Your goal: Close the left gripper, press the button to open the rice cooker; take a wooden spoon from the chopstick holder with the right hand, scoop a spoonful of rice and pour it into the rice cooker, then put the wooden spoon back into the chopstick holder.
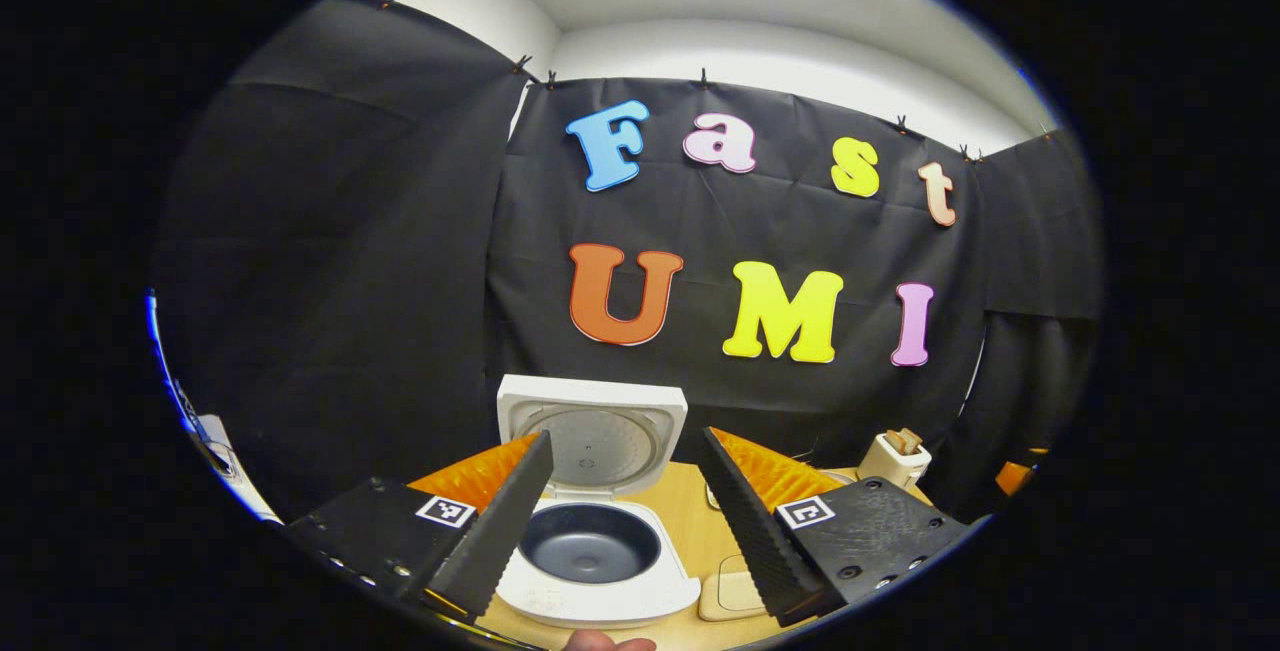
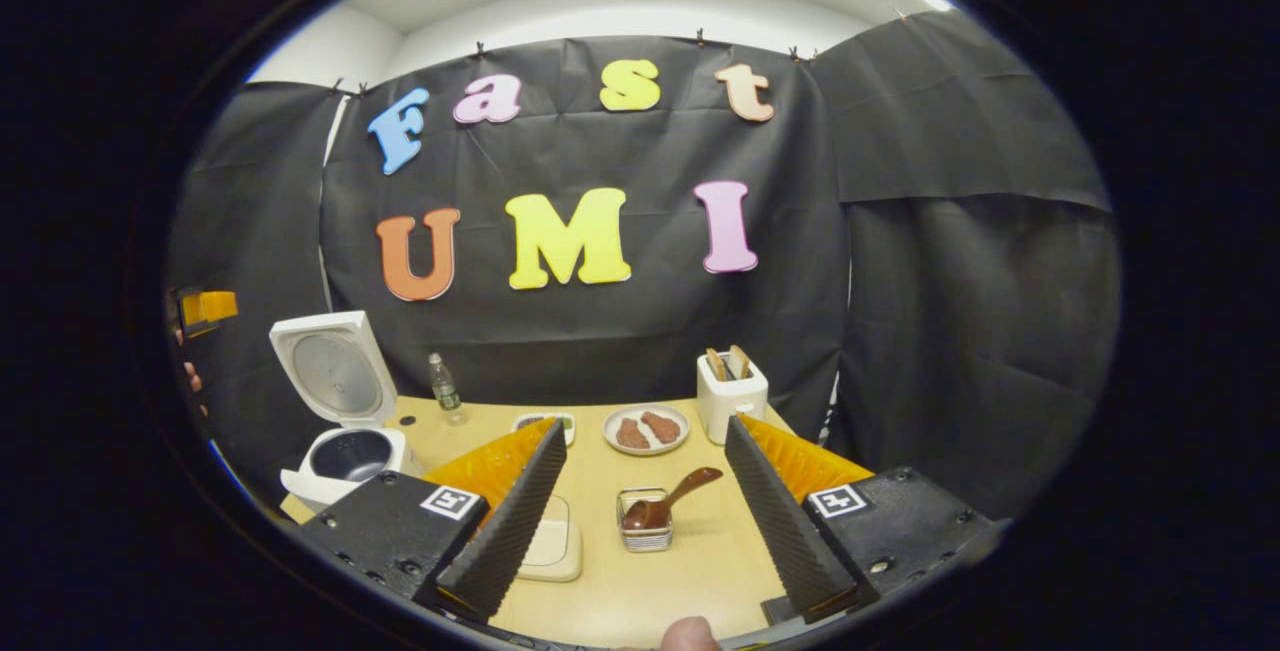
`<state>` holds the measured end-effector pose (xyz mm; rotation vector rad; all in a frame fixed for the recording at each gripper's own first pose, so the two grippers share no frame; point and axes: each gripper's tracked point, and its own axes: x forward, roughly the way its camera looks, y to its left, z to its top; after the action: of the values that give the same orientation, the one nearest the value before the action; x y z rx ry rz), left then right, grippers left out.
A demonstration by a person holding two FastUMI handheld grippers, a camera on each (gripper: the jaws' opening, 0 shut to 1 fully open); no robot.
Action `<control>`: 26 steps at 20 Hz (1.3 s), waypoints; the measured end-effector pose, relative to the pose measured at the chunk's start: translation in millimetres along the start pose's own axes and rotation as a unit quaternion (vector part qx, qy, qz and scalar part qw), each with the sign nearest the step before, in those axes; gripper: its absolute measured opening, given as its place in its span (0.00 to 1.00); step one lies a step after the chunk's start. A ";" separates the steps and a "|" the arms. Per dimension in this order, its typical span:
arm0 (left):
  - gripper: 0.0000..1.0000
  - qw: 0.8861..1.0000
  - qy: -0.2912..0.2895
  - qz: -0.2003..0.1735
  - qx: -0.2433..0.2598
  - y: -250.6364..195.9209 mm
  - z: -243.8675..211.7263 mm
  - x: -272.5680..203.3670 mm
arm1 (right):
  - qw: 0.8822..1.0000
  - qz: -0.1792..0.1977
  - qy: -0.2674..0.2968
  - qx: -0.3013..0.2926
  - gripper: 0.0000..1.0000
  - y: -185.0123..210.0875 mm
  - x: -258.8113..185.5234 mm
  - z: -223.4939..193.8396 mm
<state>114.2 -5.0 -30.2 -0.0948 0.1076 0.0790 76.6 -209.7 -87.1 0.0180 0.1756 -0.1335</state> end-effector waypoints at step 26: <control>0.94 0.994 0.078 0.074 0.027 -19.5 -54.7 -19.5 | 0.981 0.041 0.172 0.085 0.66 -38.1 221.6 -195.2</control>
<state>90.8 -31.2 -80.4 -0.0376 0.2725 0.2173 254.0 -270.6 -318.3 0.2196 0.5074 -0.0622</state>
